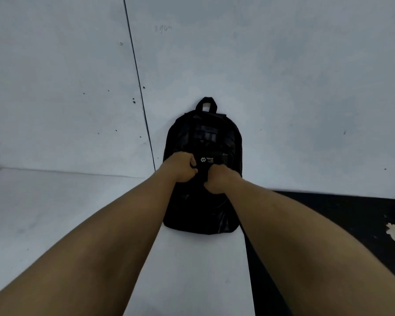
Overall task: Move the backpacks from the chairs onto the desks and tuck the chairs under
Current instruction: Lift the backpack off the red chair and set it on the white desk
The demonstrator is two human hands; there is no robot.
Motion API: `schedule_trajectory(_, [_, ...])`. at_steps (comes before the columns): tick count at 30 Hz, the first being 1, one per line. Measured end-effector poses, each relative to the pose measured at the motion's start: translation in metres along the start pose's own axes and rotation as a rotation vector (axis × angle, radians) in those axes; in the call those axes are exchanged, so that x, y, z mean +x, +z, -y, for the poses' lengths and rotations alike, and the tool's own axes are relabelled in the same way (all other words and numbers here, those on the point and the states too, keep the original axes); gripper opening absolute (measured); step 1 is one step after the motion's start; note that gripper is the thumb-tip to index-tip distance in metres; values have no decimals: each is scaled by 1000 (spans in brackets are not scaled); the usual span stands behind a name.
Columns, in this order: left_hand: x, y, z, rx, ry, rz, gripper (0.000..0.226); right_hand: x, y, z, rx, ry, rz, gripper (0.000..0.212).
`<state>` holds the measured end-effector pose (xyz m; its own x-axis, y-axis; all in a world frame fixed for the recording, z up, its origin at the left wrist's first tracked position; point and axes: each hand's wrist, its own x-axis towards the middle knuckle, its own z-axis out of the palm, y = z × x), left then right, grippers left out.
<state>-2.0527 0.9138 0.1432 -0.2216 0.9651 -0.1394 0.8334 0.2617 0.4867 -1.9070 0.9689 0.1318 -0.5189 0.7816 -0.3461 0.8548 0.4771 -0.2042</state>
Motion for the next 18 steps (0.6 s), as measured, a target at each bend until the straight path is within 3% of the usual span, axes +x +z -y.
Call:
schedule_trajectory(2, [-17,19,10,12,-52,84,32,-6,32,-3,-20,-3,82,37])
schedule_trajectory(5, [-52,58,28,58,-122,198,30,-21,83,-8,-42,-15,171,38])
schedule_trajectory(11, [-163,157,60,111,-297,483,49,-71,193,-27,-91,-45,364,47])
schedule_trajectory(18, [-274,227,89,10,-513,672,46,-144,286,-43,-103,-55,599,38])
